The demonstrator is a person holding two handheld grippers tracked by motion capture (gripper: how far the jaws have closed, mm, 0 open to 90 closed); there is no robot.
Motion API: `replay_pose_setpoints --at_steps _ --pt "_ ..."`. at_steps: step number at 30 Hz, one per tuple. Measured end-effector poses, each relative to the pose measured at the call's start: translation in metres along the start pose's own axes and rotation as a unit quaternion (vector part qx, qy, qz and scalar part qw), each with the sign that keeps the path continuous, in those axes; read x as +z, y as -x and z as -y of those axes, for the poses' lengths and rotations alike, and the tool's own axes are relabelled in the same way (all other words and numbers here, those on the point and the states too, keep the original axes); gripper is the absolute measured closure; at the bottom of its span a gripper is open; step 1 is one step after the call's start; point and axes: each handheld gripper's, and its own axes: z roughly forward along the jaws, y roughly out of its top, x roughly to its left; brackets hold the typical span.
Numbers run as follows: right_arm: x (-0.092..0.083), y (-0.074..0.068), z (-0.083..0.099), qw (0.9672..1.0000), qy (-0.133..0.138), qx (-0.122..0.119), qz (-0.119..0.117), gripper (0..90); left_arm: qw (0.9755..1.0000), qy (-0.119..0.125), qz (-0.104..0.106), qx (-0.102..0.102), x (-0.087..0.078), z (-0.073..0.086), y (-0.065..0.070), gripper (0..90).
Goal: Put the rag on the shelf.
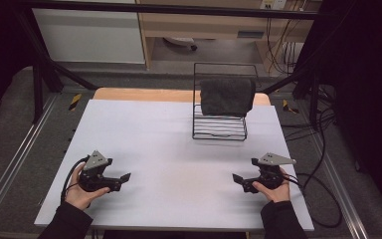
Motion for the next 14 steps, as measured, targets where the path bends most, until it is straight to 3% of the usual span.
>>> replay_pose_setpoints --at_steps 7,14 --pt "-0.001 0.007 0.016 0.9997 -0.021 0.009 -0.005 0.9 1.0000 -0.003 -0.004 -0.004 -0.001 0.013 -0.006 9.7" --pt "0.004 0.007 0.019 0.9994 -0.033 0.007 -0.003 1.0 1.0000 -0.007 -0.004 0.001 0.001 0.016 -0.007 9.6"
